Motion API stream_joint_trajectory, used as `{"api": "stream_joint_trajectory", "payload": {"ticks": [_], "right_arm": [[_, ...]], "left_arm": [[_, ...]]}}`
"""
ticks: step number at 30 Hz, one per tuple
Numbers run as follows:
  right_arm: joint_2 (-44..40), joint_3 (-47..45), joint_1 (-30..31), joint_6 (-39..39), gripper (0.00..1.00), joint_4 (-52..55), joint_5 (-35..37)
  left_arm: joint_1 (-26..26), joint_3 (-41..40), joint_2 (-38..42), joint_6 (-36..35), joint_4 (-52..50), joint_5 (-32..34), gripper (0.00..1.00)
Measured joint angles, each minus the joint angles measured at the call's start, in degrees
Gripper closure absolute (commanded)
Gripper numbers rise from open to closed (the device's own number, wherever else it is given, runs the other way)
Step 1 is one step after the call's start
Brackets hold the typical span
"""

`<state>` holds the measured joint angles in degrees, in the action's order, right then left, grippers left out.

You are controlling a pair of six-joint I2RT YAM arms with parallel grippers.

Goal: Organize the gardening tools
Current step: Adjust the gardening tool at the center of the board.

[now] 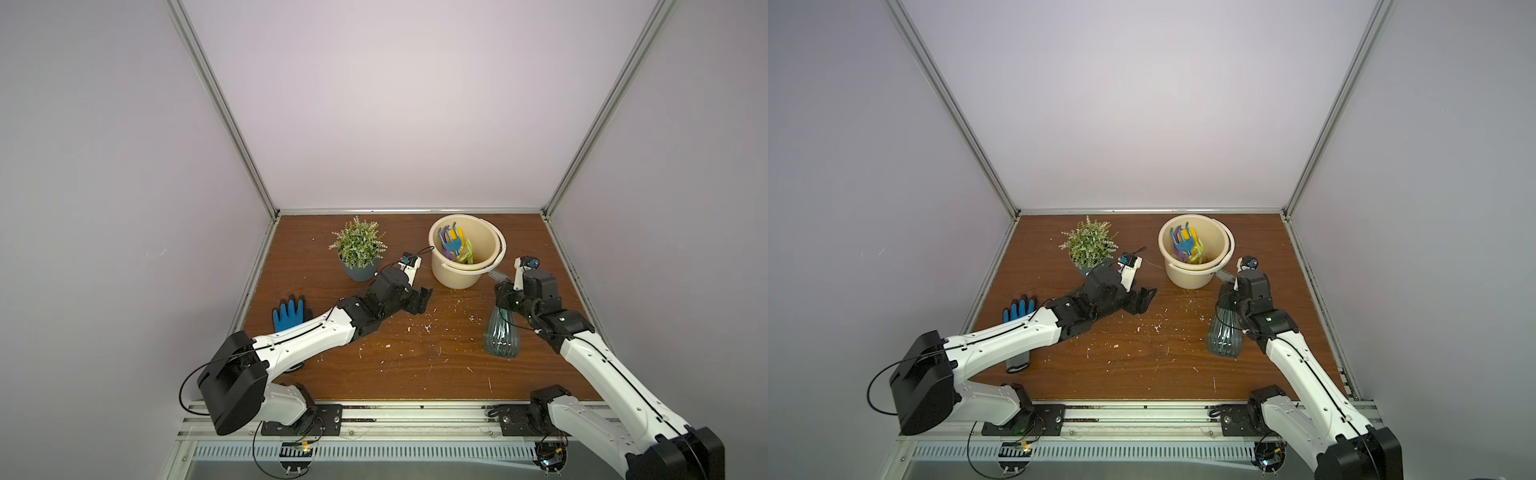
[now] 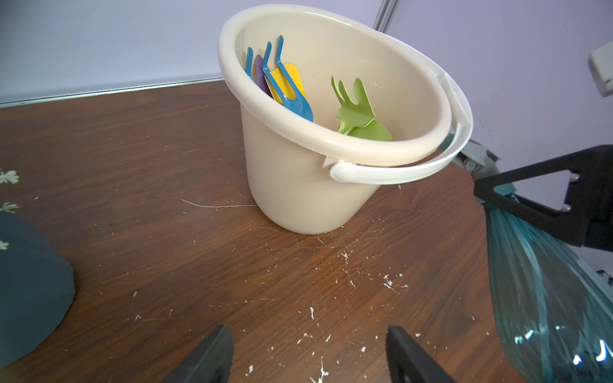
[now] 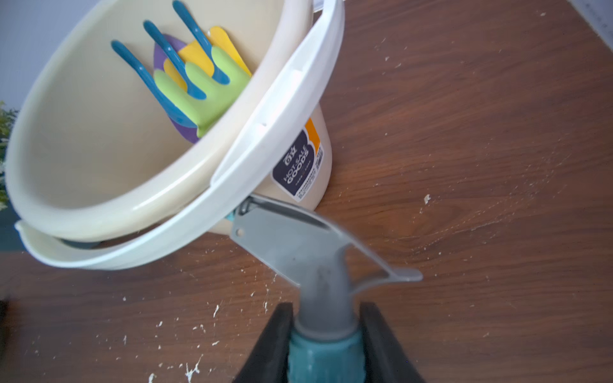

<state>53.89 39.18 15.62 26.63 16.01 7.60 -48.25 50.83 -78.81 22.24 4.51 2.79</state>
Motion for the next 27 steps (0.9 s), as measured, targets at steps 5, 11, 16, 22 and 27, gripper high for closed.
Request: {"api": "stream_joint_trajectory", "payload": {"ticks": [5, 11, 16, 22, 27], "right_arm": [[0.04, 0.0, 0.0, -0.28, 0.77, -0.07, 2.16], [2.67, -0.11, -1.03, 0.94, 0.77, 0.98, 4.79], [3.54, -0.66, -4.02, 1.97, 0.77, 2.47, 7.17], [0.55, -0.7, -6.45, 2.14, 0.76, 3.06, 8.87], [-6.51, -2.89, -6.54, 0.76, 0.75, -2.16, 6.91]], "left_arm": [[0.0, 0.0, 0.0, 0.0, 0.0, -0.17, 0.24], [0.0, 0.0, 0.02, 0.0, 0.02, -0.17, 0.23], [0.0, 0.02, 0.0, 0.0, 0.02, -0.17, 0.23], [0.0, 0.02, 0.0, 0.0, 0.24, -0.96, 0.21], [0.0, 0.48, -0.07, -0.04, 0.83, -3.54, 0.2]]}}
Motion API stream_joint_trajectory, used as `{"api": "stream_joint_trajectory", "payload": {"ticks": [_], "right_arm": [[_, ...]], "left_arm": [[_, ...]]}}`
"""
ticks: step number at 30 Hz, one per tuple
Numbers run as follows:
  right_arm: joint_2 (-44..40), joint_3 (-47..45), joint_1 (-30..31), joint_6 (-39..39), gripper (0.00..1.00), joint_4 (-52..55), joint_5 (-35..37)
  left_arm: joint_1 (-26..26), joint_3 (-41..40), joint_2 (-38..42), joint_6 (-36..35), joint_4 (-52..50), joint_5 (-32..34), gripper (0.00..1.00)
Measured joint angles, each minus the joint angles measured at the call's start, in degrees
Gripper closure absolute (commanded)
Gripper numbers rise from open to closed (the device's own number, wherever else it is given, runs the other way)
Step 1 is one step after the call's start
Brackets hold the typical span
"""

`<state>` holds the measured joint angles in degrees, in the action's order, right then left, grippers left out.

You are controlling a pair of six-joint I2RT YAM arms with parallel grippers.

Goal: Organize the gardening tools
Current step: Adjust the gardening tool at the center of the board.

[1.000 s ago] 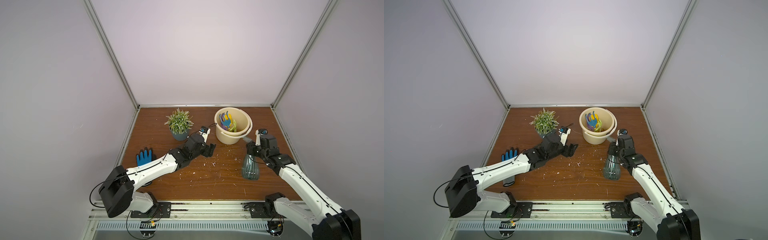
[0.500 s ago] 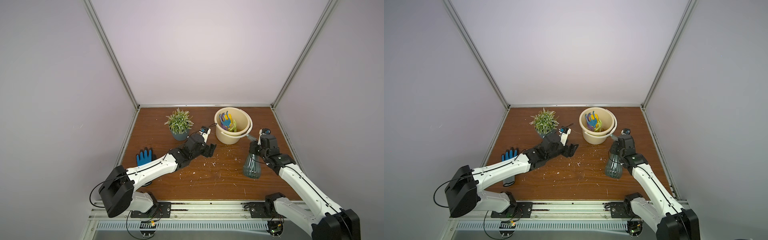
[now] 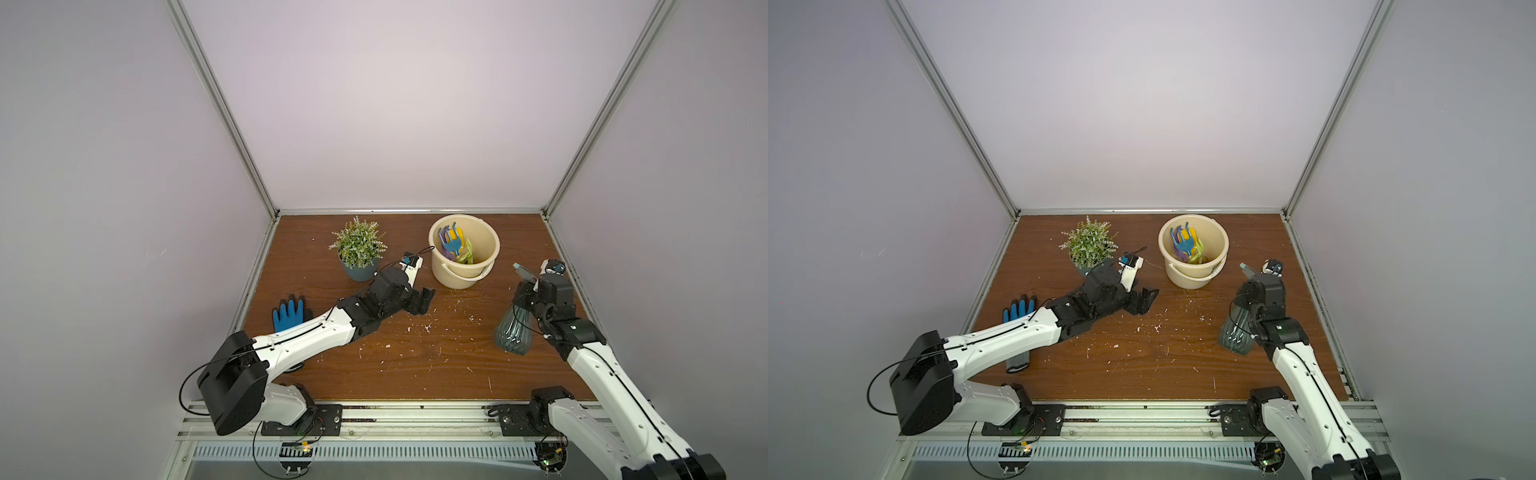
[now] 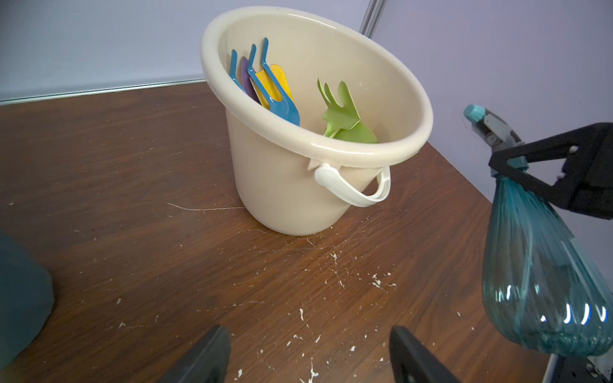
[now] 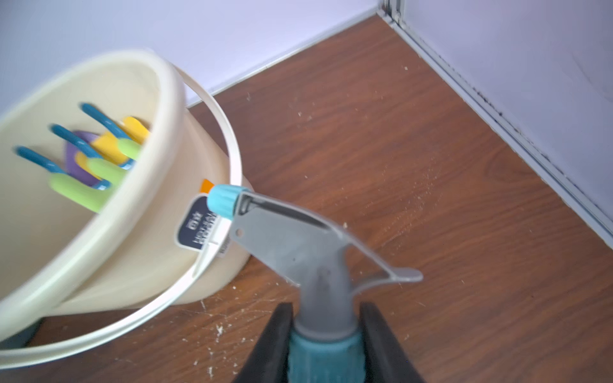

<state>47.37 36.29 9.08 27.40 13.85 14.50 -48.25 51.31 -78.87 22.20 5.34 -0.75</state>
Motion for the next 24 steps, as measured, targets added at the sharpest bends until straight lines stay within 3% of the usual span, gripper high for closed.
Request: {"api": "stream_joint_trajectory", "payload": {"ticks": [8, 18, 24], "right_arm": [[-1.99, -0.28, 0.74, -2.91, 0.76, -11.47, -11.74], [-0.83, -1.01, 6.82, -4.07, 0.75, -30.51, -29.33], [0.15, -1.44, 11.78, -8.04, 0.75, -33.27, -32.5]], "left_arm": [[-0.02, 2.69, -0.39, -0.22, 2.38, -5.38, 0.18], [-0.37, 5.9, -1.77, -0.35, 6.62, -11.45, 0.17], [1.6, 6.16, -1.75, 1.42, 9.16, -13.46, 0.17]]}}
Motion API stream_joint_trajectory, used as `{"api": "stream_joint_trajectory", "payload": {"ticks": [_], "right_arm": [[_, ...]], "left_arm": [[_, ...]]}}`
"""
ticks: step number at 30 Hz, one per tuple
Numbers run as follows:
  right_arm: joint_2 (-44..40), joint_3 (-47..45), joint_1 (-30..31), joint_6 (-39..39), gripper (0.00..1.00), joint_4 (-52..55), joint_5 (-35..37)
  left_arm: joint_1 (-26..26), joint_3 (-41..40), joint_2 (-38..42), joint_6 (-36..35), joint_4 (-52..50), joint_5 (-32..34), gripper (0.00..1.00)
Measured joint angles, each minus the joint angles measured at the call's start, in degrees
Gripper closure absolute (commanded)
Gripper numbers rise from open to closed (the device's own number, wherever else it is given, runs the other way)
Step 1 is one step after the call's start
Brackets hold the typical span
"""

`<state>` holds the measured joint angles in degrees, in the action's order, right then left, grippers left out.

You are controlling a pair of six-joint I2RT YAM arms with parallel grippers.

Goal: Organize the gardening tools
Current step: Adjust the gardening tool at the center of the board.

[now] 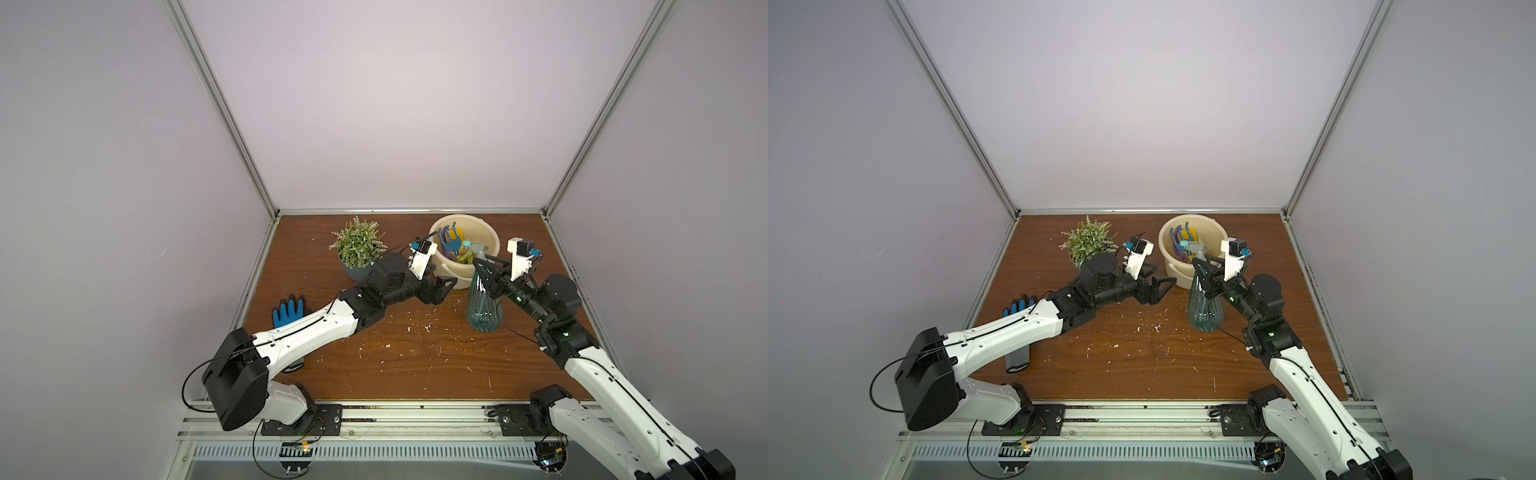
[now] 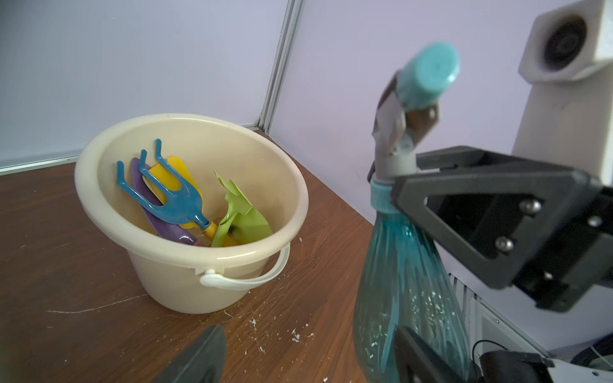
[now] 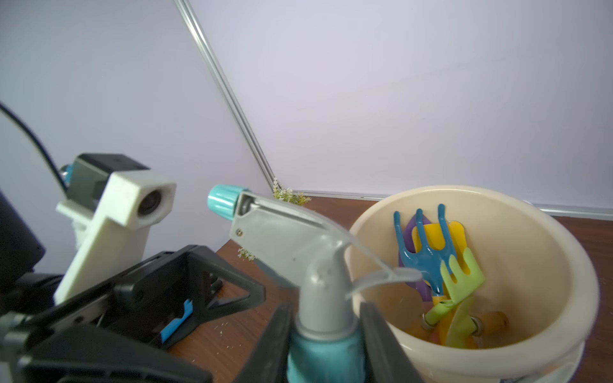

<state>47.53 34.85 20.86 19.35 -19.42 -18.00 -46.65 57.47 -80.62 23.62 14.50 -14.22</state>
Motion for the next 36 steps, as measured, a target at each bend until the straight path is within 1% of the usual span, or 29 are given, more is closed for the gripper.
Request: {"api": "stream_joint_trajectory", "payload": {"ticks": [6, 9, 13, 16, 18, 21, 24, 29, 31, 36], "right_arm": [[0.59, -0.52, 5.05, -3.56, 0.75, -0.7, 0.42], [0.7, -0.68, 6.56, -4.66, 0.75, -1.62, 2.32], [0.7, -0.68, 8.02, -5.97, 0.75, -1.88, 4.87], [0.68, -0.68, 8.83, -6.47, 0.76, -2.03, 6.95], [0.68, -0.68, 9.18, -6.47, 0.77, -2.08, 8.57], [0.68, -0.68, 9.35, -6.36, 0.77, -2.05, 10.97], [0.85, -0.68, 9.4, -6.32, 0.77, -1.38, 12.72], [2.38, -0.66, 10.34, -7.13, 0.77, 0.02, 12.9], [2.89, -0.66, 11.56, -7.93, 0.77, 0.7, 12.94], [2.69, -0.66, 14.14, -9.31, 0.77, 0.83, 13.0]], "left_arm": [[1.18, 4.04, 0.0, 0.81, 0.85, -0.35, 0.15], [1.18, 5.6, 0.0, 0.81, 0.68, -0.26, 0.15], [1.22, 6.34, -0.15, 0.76, -0.28, -0.52, 0.17], [1.25, 6.93, -0.28, 0.83, -1.01, -1.01, 0.24], [1.25, 6.88, -0.28, 0.96, -0.79, -1.57, 0.24], [1.38, 6.05, -0.09, 1.31, 0.81, -2.19, 0.23], [1.38, 4.81, 0.63, 1.55, 1.88, -3.58, 0.18], [1.33, 4.52, 1.55, 1.49, 2.86, -4.22, 0.16], [1.33, 4.52, 1.57, 1.49, 3.34, -4.2, 0.17], [1.33, 5.29, 1.27, 1.25, 2.99, -4.2, 0.24]]}}
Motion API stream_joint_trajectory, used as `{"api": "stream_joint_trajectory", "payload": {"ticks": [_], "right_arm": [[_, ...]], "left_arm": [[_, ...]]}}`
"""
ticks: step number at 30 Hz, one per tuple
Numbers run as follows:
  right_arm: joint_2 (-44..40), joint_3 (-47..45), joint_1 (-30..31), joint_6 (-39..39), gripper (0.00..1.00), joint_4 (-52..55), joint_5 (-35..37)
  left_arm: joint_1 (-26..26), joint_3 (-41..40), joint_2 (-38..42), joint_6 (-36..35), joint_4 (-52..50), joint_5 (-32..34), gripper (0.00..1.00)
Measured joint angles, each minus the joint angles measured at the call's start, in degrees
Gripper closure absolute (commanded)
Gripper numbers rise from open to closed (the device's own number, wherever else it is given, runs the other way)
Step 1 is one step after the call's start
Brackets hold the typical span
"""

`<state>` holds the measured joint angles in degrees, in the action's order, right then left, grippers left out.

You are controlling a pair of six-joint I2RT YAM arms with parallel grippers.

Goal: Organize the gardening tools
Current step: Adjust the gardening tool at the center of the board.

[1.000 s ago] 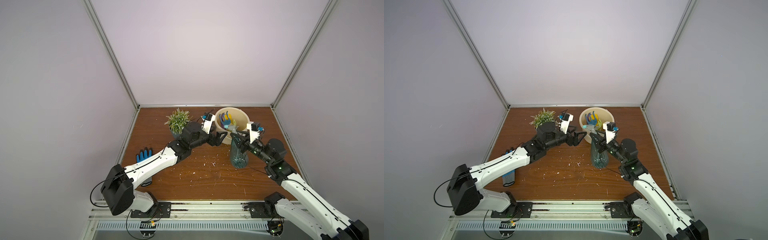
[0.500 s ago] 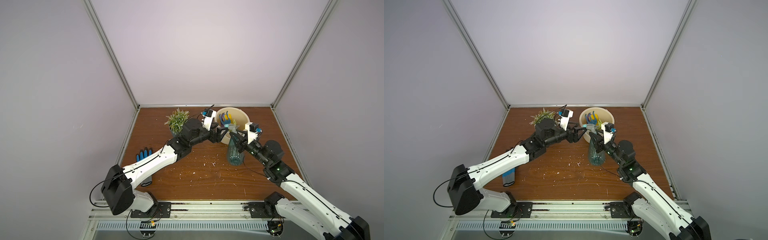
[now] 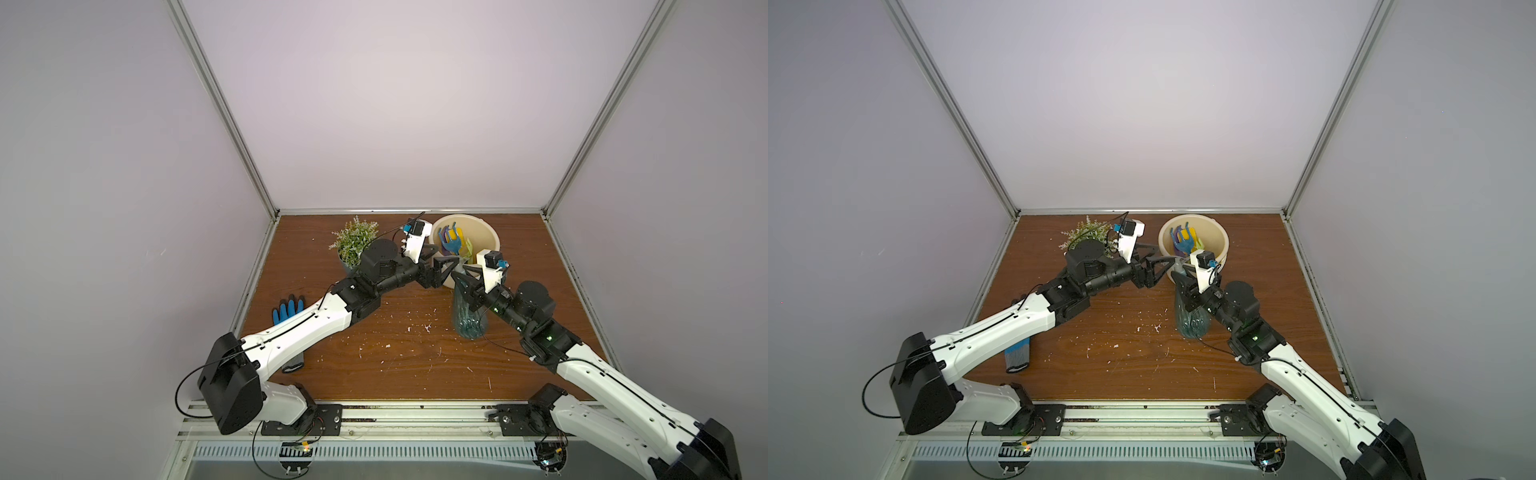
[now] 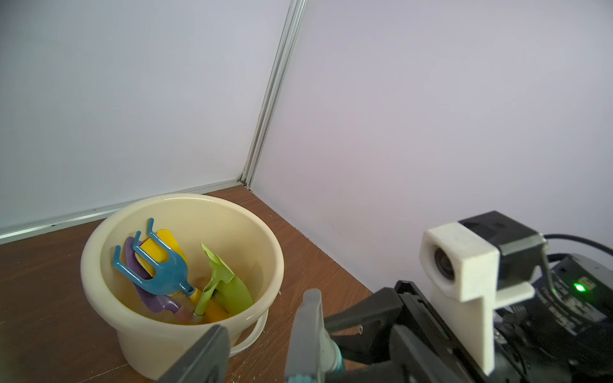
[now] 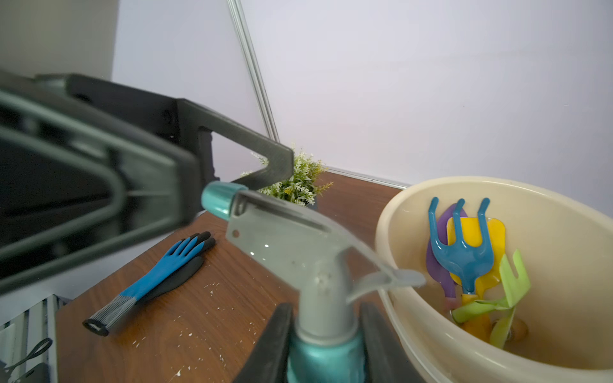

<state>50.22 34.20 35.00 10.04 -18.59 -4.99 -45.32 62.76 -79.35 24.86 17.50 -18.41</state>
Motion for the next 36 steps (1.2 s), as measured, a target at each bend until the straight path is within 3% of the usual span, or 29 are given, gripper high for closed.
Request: {"api": "stream_joint_trajectory", "payload": {"ticks": [5, 8, 12, 18, 22, 29, 36], "right_arm": [[-0.79, -0.04, 0.96, -0.94, 0.77, -0.04, 0.33], [-1.57, -0.17, 1.36, -1.33, 0.77, -0.42, 1.38], [-2.82, -1.14, 1.7, -1.75, 0.76, -1.64, 3.08], [-2.73, -1.25, 2.32, -2.67, 0.73, -1.51, 3.5], [-2.21, -1.25, 2.56, -3.26, 0.62, -1.42, 4.09], [-0.2, 0.28, 2.82, -3.15, 0.46, 0.63, 6.08], [3.21, 3.93, 2.86, -2.45, 0.48, 5.14, 7.56]], "left_arm": [[0.0, 0.28, -0.44, 0.09, -0.07, -0.22, 0.33], [0.0, 0.28, -1.2, 0.13, -0.24, -0.81, 0.34], [0.0, 0.28, -2.21, 0.44, -0.7, -1.84, 0.45], [-0.11, 0.31, -2.29, 0.72, -0.42, -3.41, 0.78], [-0.39, 0.33, -2.29, 1.42, -0.13, -4.81, 0.97], [-0.39, 0.39, -2.32, 0.98, -0.55, -5.57, 0.99], [-1.49, 2.49, -2.34, -2.54, -3.96, -4.7, 0.99]]}}
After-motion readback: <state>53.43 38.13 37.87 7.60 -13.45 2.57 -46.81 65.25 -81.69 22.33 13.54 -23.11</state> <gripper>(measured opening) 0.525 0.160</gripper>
